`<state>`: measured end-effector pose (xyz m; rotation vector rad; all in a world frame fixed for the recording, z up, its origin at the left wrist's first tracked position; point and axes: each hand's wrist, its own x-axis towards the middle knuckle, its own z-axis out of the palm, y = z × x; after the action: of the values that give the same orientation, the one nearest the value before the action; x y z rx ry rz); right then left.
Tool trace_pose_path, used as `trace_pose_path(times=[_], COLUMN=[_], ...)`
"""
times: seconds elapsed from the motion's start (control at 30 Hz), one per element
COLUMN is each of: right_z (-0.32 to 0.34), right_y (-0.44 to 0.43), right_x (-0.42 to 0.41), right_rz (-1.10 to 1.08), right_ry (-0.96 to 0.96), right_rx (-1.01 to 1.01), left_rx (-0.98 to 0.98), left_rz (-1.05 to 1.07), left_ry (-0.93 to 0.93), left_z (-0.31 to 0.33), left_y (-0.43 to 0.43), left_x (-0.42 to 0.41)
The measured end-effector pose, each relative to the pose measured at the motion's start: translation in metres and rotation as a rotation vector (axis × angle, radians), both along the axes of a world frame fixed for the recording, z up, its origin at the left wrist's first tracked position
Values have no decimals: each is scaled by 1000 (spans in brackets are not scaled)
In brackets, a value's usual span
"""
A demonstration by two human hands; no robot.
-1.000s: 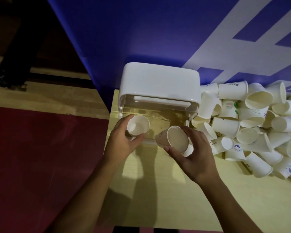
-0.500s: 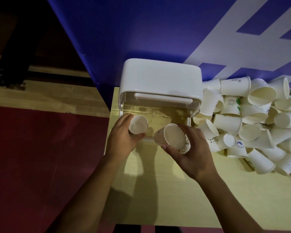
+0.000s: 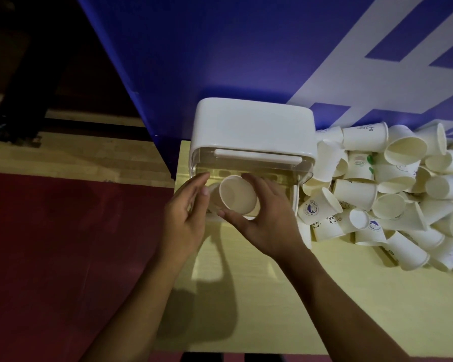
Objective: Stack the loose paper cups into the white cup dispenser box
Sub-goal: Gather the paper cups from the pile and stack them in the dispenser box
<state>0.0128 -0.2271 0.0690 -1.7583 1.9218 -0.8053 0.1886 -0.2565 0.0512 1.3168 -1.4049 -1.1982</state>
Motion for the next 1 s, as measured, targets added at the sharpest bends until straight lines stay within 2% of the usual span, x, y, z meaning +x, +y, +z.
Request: trace_pose_path(times=[0.3,0.47,0.6,0.77,1.0], right_z=[-30,-44,-51,-60,-70], right_y=[-24,-31,-32,-32,-34], right_x=[15,15,17,18,19], right_rz=[57,76,72,72,52], right_ry=[86,129,114,115,-29], right_rx=[24,113,175,257,328], left_rx=[90,54,42,16,-27], left_rz=[4,-34,-54,-86,-109], left_ry=[-3,-129,-261,-334,-423], left_z=[-22,-34,-51,-60,-65], left_y=[-7,-12,-15,-16,-20], left_x=[-2,1,4,5,4])
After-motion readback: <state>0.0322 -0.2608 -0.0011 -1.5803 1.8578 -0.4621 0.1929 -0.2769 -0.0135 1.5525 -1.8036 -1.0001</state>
